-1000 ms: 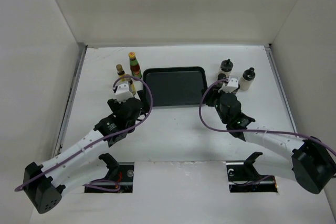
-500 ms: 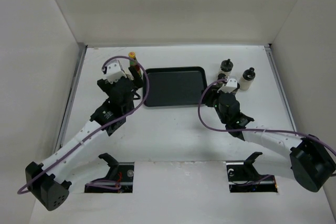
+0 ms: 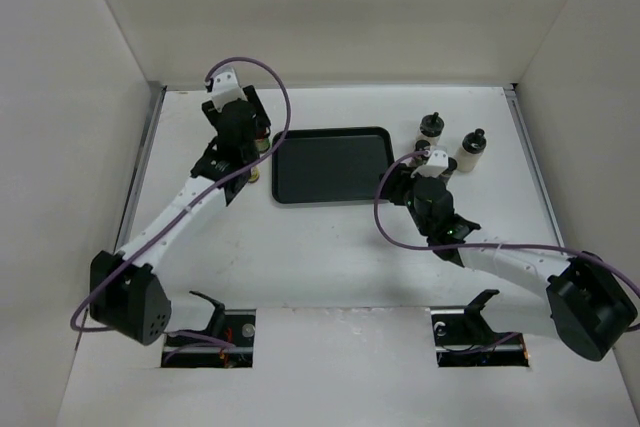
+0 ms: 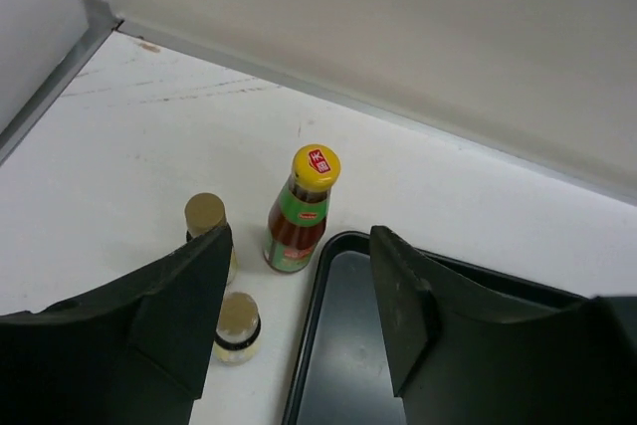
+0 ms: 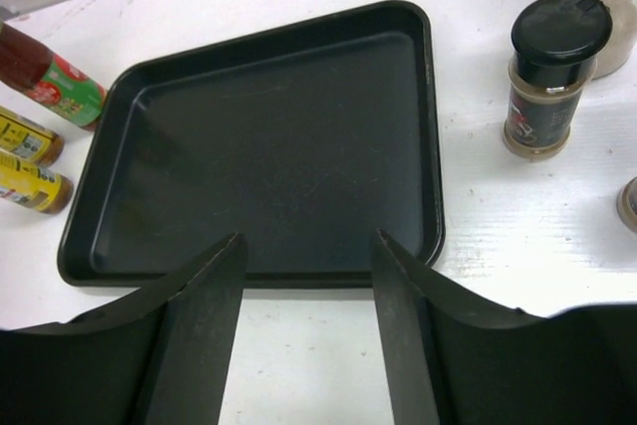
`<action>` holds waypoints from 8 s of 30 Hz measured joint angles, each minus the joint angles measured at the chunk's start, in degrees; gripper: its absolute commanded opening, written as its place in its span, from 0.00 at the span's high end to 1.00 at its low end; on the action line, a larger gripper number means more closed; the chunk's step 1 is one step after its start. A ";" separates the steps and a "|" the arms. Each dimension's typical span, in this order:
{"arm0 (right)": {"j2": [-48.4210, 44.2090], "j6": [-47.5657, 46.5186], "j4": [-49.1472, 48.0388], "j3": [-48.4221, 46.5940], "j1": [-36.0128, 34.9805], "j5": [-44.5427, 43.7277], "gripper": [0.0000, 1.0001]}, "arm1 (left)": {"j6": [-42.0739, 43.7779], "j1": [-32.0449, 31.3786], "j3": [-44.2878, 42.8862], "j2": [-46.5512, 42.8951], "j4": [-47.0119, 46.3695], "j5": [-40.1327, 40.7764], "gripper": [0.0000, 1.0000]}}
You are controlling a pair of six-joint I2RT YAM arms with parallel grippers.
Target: Organize the condiment bottles
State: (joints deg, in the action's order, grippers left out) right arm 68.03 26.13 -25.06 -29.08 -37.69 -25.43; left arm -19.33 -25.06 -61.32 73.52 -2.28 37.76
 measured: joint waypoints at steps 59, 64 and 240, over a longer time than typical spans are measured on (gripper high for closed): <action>1.33 -0.46 0.09 -0.02 0.22 2.91 0.19 | 4.46 -3.50 -26.62 19.78 6.64 -3.45 0.81; -0.09 -0.44 0.04 -0.02 1.03 2.89 0.19 | 4.59 -8.96 -29.16 22.40 5.40 -4.26 0.80; 2.56 -3.19 0.11 -2.03 -5.81 2.84 0.64 | -6.19 10.45 4.35 12.11 -8.20 0.46 0.40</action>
State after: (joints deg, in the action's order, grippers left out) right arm 70.59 22.94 -24.95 -31.11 -43.51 -22.59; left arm -25.52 -14.61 -56.97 85.62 -10.48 38.22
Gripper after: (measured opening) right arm 0.306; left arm 0.599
